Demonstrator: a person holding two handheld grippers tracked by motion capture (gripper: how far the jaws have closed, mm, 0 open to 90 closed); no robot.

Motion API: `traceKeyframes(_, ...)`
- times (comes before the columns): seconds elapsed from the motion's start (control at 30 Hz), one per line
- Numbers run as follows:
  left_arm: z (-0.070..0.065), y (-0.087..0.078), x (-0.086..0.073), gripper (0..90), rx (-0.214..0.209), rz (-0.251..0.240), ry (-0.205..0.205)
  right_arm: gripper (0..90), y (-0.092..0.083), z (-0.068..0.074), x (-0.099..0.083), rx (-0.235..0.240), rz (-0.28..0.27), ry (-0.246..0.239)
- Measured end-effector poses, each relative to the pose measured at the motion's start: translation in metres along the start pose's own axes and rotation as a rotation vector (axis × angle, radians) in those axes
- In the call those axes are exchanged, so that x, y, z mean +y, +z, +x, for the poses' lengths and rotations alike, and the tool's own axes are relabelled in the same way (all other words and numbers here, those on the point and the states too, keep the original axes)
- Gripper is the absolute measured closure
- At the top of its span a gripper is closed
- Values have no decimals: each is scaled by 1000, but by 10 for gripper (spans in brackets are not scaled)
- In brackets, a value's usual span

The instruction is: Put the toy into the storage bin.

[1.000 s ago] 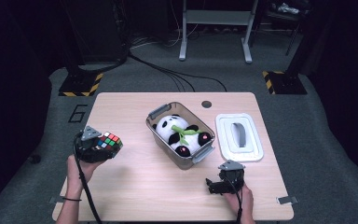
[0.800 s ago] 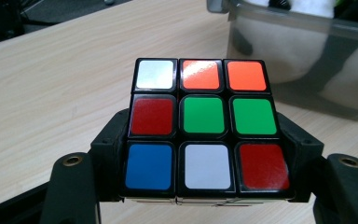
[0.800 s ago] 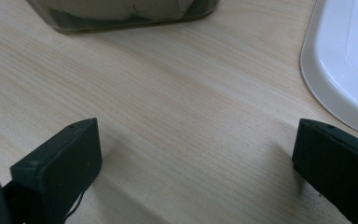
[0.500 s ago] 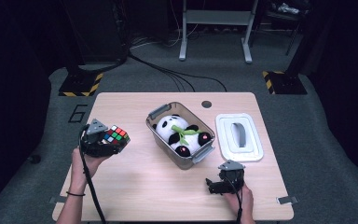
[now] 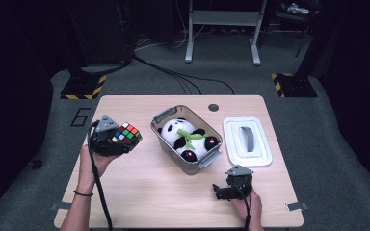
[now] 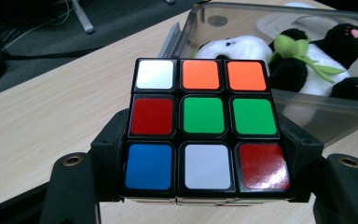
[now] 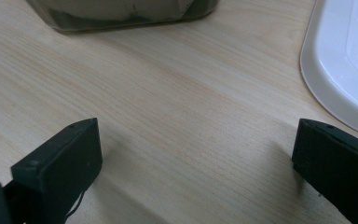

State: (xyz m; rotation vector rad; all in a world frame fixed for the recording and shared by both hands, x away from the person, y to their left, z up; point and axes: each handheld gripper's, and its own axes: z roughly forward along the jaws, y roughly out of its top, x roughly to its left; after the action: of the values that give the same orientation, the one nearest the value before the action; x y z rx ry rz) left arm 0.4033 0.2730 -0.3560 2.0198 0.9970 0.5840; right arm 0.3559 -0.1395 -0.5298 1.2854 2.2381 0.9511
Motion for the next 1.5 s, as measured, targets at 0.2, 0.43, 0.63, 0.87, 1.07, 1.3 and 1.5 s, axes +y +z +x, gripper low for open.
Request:
traceKeyframes(0.2,-10,5,13,341,-20,-7,26,6,0,0,0,-1,0,1)
traceKeyframes(0.43,-22,15,27,341,-53,-10,49,7,0,0,0,-1,0,-1)
traceKeyframes(0.63,-34,27,37,341,-84,-7,52,7,0,0,0,-4,-2,-2)
traceKeyframes(0.87,-45,40,48,341,-128,-4,48,8,0,-1,0,-3,0,-5)
traceKeyframes(1.07,-58,55,55,341,-151,7,52,8,0,-1,0,-4,-1,-4)
traceKeyframes(1.3,-72,75,61,341,-180,39,67,8,0,-1,0,-1,0,-5)
traceKeyframes(1.5,-82,90,63,341,-201,59,64,8,0,-1,0,-4,-1,-4)
